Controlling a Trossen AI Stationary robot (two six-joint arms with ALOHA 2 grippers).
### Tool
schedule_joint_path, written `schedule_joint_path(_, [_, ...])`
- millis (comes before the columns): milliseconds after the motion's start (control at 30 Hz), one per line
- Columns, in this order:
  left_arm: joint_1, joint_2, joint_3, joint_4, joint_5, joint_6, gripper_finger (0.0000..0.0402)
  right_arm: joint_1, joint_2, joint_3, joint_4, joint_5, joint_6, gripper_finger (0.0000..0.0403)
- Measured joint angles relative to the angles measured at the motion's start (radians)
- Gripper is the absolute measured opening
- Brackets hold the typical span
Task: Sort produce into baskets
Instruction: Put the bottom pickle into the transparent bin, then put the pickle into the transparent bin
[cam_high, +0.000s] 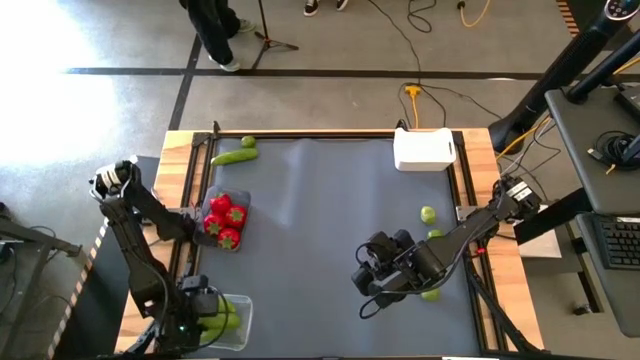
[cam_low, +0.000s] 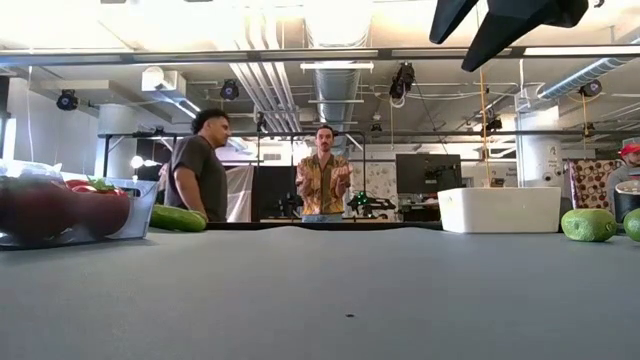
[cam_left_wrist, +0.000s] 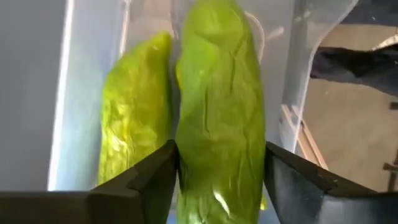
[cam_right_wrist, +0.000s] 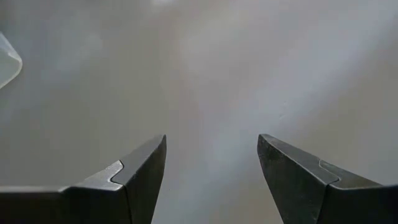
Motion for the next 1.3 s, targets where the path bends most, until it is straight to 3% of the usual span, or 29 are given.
schedule_joint_path(333, [0.016,-0.036,0.042,-0.028,0.027,0.000,0.0243,-0.001,-0.005,0.000,0.001,-0.001,-0.017,0.0247])
schedule_joint_path(467, [0.062,-0.073,0.121,-0.215,0.021,0.103,0.0237,-0.011,-0.012,0.038,0.002,0.002,-0.017,0.0247])
schedule_joint_path(633, [0.195,-0.154,0.210,-0.445,-0.076,0.280,0.0230,-0.024,-0.014,0.138,0.002,0.009,-0.134,0.0247])
schedule_joint_path(800, [0.483,-0.244,0.217,-0.593,-0.129,0.509,0.0230,-0.018,-0.014,0.213,0.000,0.075,-0.261,0.0247])
schedule_joint_path(1000, [0.994,-0.285,0.198,-0.615,-0.156,0.919,0.0230,-0.015,-0.014,0.242,-0.005,0.079,-0.349,0.0247])
schedule_joint_path(1133, [1.338,-0.256,0.197,-0.592,-0.149,1.202,0.0238,-0.022,-0.016,0.246,-0.005,0.078,-0.435,0.0247])
schedule_joint_path(1300, [1.720,-0.153,0.196,-0.529,-0.099,1.410,0.0276,-0.065,-0.044,0.247,-0.007,0.086,-0.546,0.0247])
